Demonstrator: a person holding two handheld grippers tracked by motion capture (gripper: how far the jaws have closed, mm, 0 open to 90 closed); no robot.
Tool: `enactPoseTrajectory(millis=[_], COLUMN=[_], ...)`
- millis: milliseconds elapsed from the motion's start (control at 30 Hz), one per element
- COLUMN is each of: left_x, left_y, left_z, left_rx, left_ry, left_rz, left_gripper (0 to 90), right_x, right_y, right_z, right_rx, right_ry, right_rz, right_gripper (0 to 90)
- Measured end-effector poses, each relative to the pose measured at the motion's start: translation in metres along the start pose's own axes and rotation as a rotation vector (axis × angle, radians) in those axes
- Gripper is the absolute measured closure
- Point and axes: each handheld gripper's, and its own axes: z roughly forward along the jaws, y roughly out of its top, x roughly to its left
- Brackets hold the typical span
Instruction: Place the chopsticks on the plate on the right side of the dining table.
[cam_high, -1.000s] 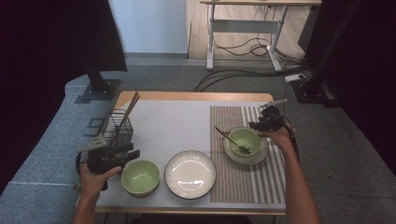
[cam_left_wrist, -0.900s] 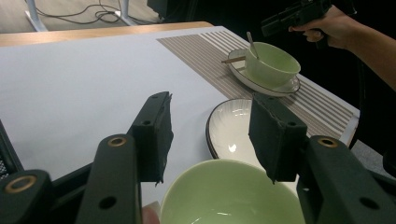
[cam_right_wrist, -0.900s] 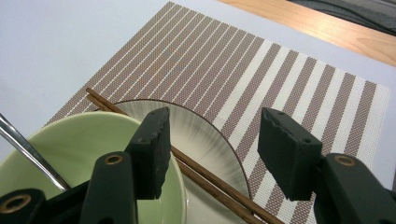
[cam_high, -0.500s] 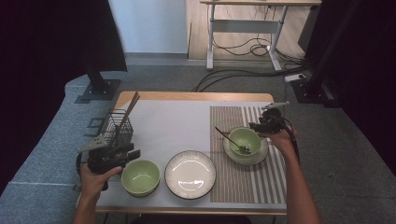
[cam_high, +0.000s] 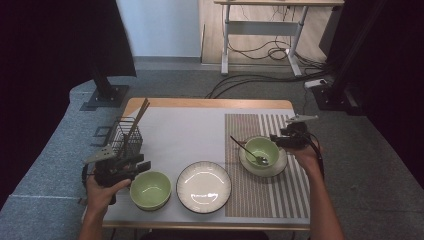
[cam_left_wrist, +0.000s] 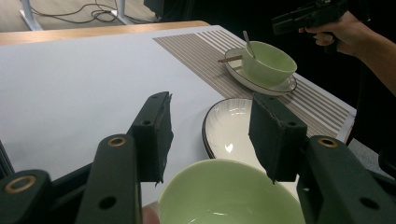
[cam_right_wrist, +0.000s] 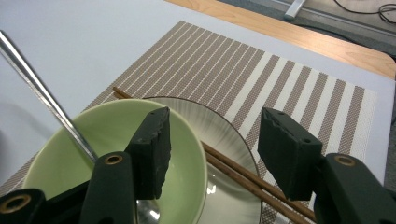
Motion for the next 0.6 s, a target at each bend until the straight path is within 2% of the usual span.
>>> enactPoseTrajectory(millis=[600], left_x=[0.003], left_y=[-0.003], left_z=[0.009], left_rx=[0.032], left_ry=[-0.009], left_rz=[0.004], left_gripper=[49.0], right_x=[0.014], right_y=[-0.027], right_z=[-0.026], right_rx=[-0.084], right_ry=[0.021], right_rz=[0.018], right_gripper=[44.4])
